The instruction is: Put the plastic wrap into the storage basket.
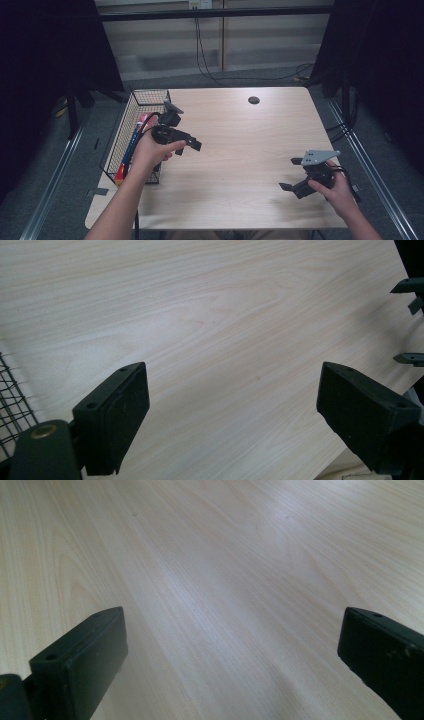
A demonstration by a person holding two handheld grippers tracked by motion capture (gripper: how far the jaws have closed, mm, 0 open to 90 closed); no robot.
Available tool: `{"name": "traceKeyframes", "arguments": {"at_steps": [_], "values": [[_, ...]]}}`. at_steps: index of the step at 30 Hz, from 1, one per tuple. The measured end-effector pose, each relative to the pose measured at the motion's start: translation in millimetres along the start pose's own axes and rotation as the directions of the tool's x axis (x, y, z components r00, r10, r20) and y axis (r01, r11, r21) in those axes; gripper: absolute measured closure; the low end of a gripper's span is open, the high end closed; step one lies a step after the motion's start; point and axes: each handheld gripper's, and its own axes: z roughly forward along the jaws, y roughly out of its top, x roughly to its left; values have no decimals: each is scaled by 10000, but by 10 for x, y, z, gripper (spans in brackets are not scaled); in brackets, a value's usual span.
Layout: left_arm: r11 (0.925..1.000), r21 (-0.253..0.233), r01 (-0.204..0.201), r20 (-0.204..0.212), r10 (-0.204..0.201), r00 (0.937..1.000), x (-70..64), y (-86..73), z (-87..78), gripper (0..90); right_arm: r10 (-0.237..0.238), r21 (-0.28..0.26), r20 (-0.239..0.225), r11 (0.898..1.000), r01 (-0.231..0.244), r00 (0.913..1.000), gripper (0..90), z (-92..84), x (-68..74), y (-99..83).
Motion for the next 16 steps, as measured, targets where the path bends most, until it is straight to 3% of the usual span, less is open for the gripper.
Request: {"name": "traceKeyframes", "arguments": {"at_steps": [9, 16], "values": [[9990, -133, -428, 177, 430, 9989, -105, -83, 168, 124, -3, 7, 51, 10000, 3, 10000, 0, -5, 3, 3], [9942, -526, -936, 0, 937, 9956, -173, -162, 306, 94, -7, -49, -3, 10000, 7, 10000, 0, 1, -3, -1]]}}
